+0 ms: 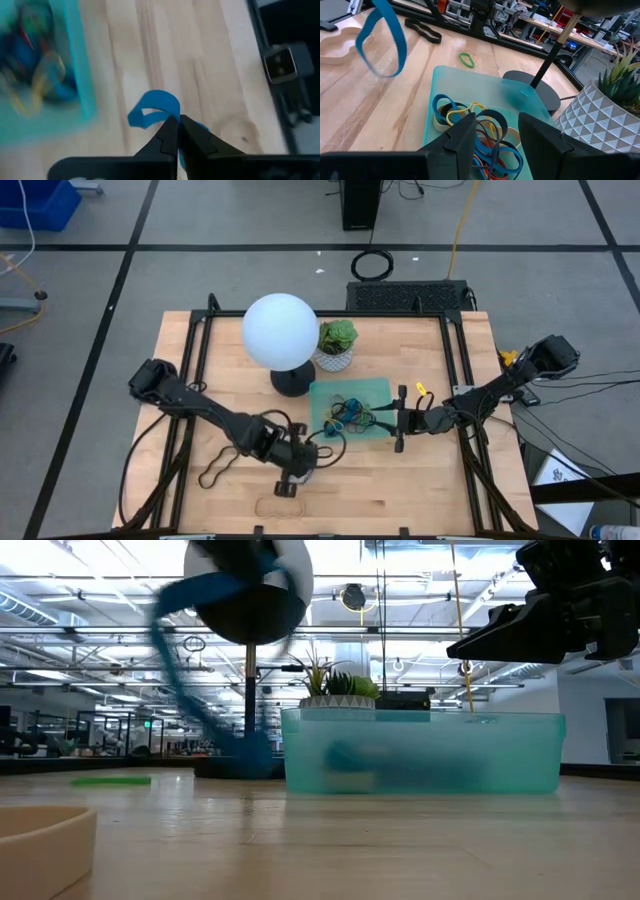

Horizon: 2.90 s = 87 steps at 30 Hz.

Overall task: Pick and place rubber bands into bin
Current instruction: Put the blue rubber band into the blue bin, then put the green rubber band into the blue bin

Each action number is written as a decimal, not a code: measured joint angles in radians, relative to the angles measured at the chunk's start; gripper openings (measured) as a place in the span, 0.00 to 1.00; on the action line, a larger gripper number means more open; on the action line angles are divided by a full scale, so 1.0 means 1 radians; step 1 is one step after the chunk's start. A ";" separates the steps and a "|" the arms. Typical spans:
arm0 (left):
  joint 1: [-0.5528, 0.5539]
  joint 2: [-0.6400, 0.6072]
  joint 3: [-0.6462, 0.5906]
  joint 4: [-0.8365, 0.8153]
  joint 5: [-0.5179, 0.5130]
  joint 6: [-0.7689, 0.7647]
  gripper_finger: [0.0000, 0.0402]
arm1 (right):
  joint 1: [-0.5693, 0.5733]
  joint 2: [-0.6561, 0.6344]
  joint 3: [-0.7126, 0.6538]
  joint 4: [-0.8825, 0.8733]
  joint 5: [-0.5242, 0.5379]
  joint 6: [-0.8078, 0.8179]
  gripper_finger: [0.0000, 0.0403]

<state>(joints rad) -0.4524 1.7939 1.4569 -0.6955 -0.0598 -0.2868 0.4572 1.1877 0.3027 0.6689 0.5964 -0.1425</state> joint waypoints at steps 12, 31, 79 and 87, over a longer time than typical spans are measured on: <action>0.096 0.000 0.000 0.208 -0.247 0.307 0.03 | 0.000 0.000 0.000 -0.001 0.000 0.000 0.35; 0.257 0.090 0.000 0.198 -0.248 0.284 0.04 | 0.000 0.000 0.000 -0.035 0.000 0.000 0.35; 0.285 0.233 0.013 0.224 -0.212 0.206 0.53 | 0.000 0.000 -0.001 -0.054 0.001 0.000 0.35; 0.287 0.179 0.013 0.110 -0.211 0.158 0.53 | 0.000 0.000 0.000 -0.064 0.001 0.000 0.35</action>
<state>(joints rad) -0.1650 1.9729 1.4696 -0.5852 -0.2710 -0.1287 0.4571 1.1877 0.3023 0.6053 0.5972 -0.1425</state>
